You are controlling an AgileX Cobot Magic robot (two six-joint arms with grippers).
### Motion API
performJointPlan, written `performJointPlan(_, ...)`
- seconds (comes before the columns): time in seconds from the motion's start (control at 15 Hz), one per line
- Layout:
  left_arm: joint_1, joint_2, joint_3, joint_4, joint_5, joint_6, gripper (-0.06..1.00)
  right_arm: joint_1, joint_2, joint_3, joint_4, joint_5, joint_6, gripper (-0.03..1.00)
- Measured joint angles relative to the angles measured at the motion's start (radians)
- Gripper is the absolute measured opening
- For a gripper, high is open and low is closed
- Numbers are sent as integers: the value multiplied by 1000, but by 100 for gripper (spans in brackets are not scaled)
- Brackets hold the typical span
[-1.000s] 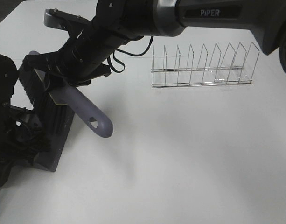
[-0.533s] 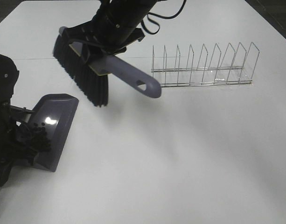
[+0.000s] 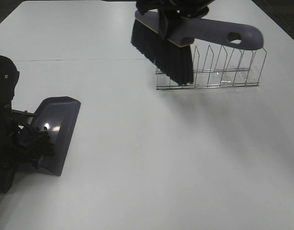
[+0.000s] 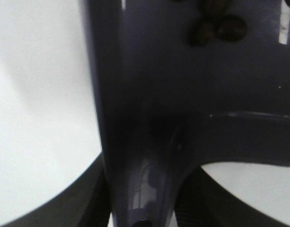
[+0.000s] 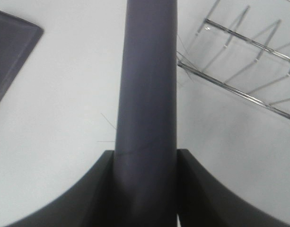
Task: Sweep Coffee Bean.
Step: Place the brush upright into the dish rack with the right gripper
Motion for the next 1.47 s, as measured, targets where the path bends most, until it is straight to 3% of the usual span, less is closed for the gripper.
performJointPlan(0.2,1,0,0,-42,-4,-7,33,-57,-85,154,-8,-10,8,31)
performJointPlan(0.4,1,-2,0,-89,-21,-7,33,-136,-195,413,-8,-127,23,31)
performJointPlan(0.6,1,-2,0,-123,-28,-7,33,-209,-245,595,-63,-178,59,31)
performJointPlan(0.87,1,-3,0,-164,-44,-4,33,-212,-241,630,-190,-319,210,31)
performJointPlan(1.13,1,-3,0,-170,-52,1,33,-212,-159,630,-381,-348,421,31)
performJointPlan(1.47,1,-3,0,-171,-53,3,33,-212,-106,630,-409,-402,482,31)
